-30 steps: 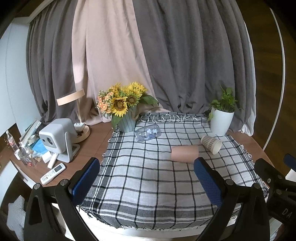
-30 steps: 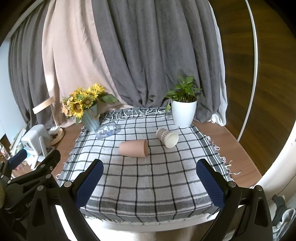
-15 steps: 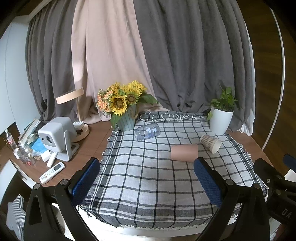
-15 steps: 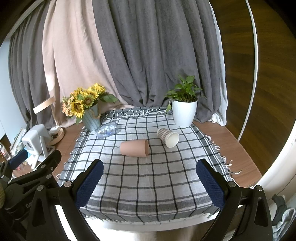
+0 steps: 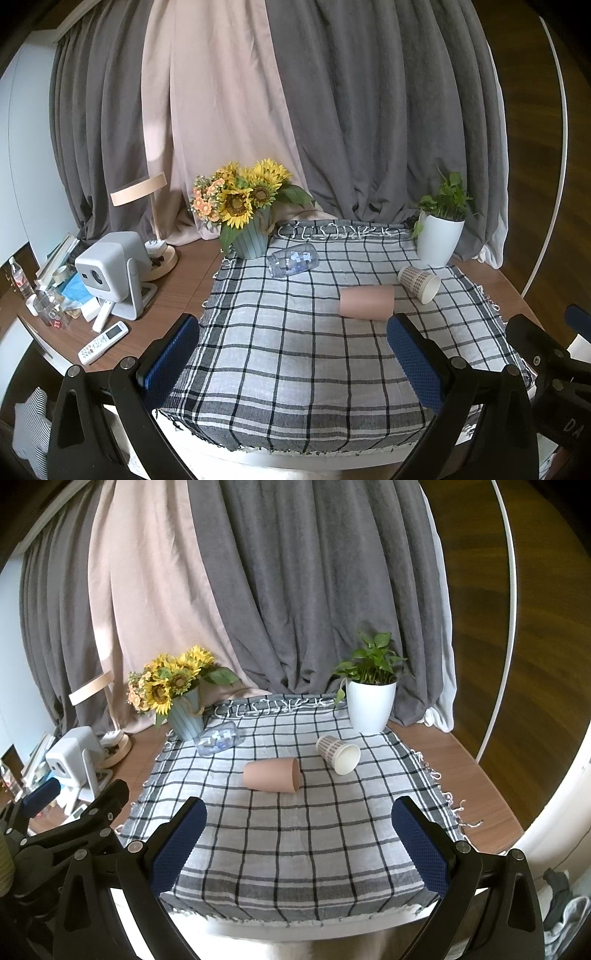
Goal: Flip cup upside down
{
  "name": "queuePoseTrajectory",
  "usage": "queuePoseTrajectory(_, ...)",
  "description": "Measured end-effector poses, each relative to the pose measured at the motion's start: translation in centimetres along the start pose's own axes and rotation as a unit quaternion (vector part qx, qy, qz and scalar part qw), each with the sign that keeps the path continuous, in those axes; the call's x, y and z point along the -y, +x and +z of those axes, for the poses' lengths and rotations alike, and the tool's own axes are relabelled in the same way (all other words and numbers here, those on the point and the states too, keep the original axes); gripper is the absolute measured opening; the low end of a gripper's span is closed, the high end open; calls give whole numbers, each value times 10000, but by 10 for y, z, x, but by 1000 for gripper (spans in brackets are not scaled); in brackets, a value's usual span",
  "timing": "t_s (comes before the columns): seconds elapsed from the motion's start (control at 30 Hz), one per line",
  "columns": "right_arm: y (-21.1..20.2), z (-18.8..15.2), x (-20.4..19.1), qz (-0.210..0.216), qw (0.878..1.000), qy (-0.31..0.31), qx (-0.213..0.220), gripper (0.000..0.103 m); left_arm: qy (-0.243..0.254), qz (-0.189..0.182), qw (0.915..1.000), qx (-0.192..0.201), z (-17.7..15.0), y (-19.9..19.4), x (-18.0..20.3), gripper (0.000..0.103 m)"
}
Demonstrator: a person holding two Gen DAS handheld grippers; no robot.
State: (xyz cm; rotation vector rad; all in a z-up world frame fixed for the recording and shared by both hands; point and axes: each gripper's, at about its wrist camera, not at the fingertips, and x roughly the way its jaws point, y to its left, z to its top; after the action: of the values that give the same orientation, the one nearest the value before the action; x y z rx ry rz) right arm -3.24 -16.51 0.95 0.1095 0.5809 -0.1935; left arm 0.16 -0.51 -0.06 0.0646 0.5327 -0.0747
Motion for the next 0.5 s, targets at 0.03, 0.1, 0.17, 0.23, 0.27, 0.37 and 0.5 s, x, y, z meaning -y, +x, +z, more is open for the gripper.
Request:
queuePoseTrajectory(0.03, 0, 0, -1, -3, 10000, 9, -3, 101, 0, -8, 10000, -3, 0, 0, 0, 103)
queuePoseTrajectory(0.1, 0, 0, 0, -3, 10000, 2, 7, 101, 7, -22, 10000, -6, 0, -1, -1, 103)
queuePoseTrajectory(0.17, -1, -1, -1, -6, 10000, 10, 13, 101, 10, -21, 10000, -8, 0, -1, -1, 103)
queuePoseTrajectory(0.23, -1, 0, 0, -10, 10000, 5, 18, 101, 1, -20, 10000, -10, 1, 0, -1, 103)
queuePoseTrajectory(0.27, -2, 0, 0, -12, 10000, 3, 19, 101, 3, -33, 10000, -13, 1, -1, -1, 103)
queuePoseTrajectory(0.37, -2, 0, 0, -11, 10000, 11, 17, 101, 6, -29, 10000, -6, 1, -2, -1, 103)
queuePoseTrajectory(0.5, -2, 0, 0, -11, 10000, 11, 15, 101, -1, -37, 10000, -19, 1, -2, -1, 103)
